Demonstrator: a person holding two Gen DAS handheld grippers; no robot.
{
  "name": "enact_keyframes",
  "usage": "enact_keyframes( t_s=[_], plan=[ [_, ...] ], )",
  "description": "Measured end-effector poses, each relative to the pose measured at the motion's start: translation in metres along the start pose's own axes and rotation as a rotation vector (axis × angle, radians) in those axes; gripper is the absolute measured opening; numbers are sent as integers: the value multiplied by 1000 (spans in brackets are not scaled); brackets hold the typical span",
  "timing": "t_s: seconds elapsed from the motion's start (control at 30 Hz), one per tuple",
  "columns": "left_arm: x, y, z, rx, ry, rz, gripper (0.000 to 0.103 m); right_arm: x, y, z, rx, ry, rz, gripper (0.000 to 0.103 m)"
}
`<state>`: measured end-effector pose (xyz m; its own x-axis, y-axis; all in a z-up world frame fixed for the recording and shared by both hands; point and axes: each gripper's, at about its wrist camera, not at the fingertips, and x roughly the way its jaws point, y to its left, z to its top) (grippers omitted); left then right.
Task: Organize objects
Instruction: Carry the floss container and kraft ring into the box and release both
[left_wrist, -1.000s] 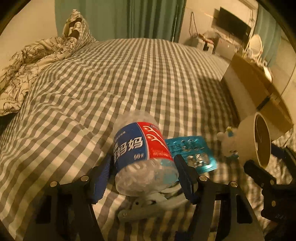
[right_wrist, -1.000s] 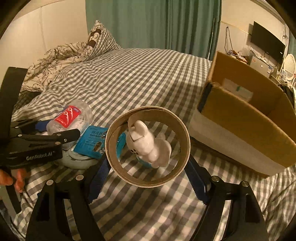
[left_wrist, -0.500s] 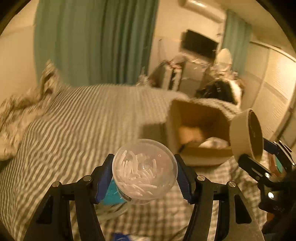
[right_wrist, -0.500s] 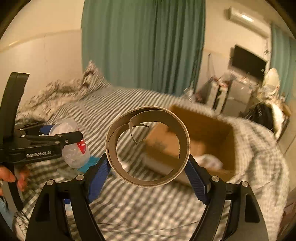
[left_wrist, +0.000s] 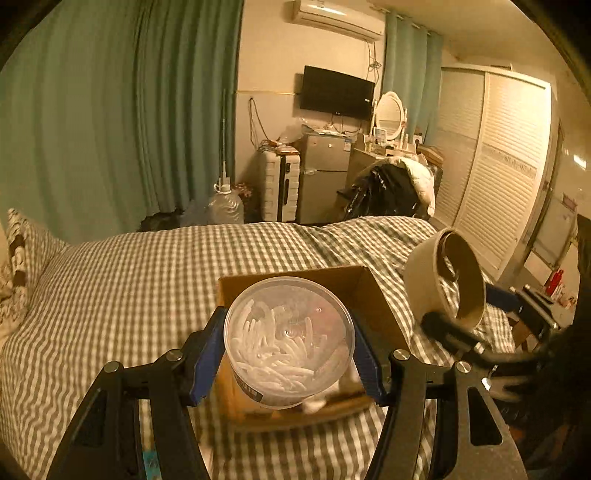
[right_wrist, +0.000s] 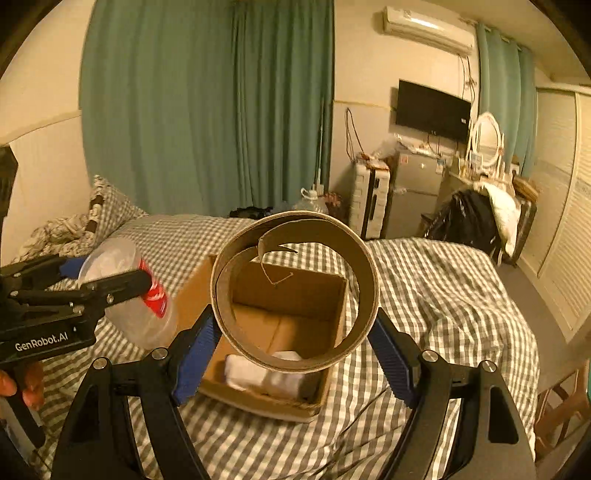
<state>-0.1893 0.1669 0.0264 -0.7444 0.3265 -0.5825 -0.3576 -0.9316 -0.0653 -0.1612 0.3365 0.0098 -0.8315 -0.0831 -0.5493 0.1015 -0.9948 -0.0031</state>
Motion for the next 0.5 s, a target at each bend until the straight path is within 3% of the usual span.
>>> enact_keyframes(
  t_s=[0.2, 0.4, 0.5],
  plan=[
    [41, -2, -5, -12, 44, -5, 64, 40, -2, -15, 21, 57, 50, 80],
    [49, 8, -12, -27, 74, -37, 66, 48, 4, -26, 8, 78, 52, 83],
    [33, 15, -11, -35, 50, -30, 77, 37, 2, -23, 1, 53, 19, 88]
  ],
)
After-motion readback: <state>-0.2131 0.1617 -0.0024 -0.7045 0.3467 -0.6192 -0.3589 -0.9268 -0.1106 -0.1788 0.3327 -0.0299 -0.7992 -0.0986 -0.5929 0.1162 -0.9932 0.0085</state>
